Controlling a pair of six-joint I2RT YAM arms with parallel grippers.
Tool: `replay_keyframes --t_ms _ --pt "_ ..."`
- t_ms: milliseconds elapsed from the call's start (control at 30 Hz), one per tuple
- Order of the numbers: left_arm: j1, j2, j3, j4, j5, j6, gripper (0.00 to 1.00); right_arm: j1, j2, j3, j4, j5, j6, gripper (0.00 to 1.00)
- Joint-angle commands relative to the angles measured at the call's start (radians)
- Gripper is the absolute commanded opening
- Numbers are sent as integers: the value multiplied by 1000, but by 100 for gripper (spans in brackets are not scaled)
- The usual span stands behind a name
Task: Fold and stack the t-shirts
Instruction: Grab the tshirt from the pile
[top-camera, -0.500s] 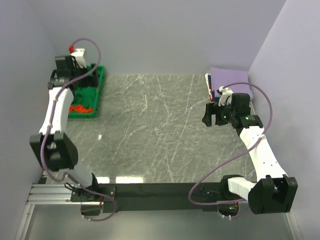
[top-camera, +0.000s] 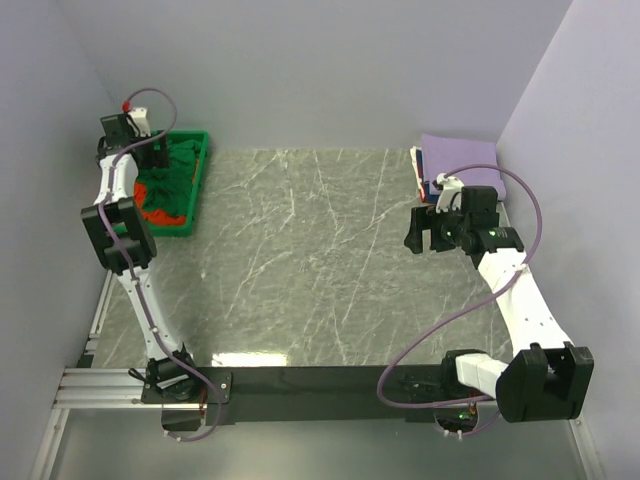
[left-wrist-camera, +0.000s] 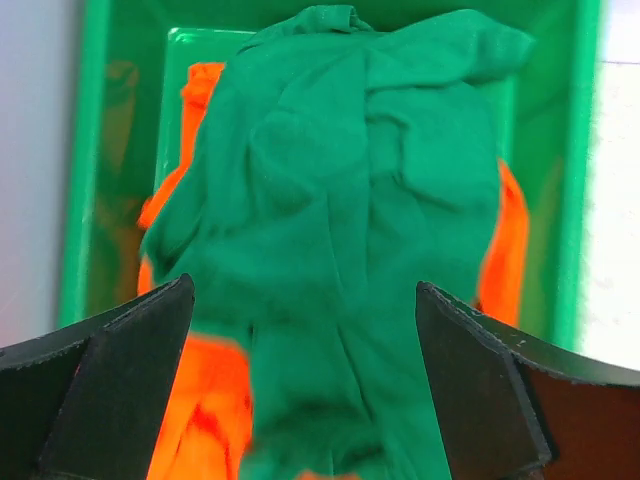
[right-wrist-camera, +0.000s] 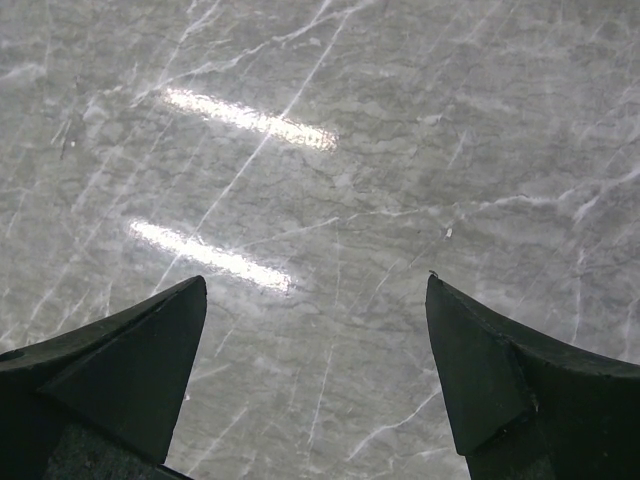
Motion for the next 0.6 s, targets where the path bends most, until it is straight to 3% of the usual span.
replay_keyframes --t_ms 0,100,200,267,367,467,500,567 --pt "-11 82 132 65 -10 46 98 -1 19 16 13 29 -1 96" --pt "-12 152 179 62 -5 55 98 -3 33 16 13 41 -4 96" --pt "-25 151 122 112 -5 81 95 -1 45 16 16 47 -6 96" --pt "-35 140 79 129 -8 95 87 -3 53 17 16 46 -3 96" --pt "-44 139 83 123 -16 104 59 -1 62 16 18 43 -3 96" --pt "-45 114 114 108 -3 85 21 -1 59 19 15 40 -3 96" --pt "-46 100 119 108 -5 83 2 -1 53 19 13 38 -3 96" --pt "-46 55 134 103 12 74 0 -1 50 19 12 35 -3 96"
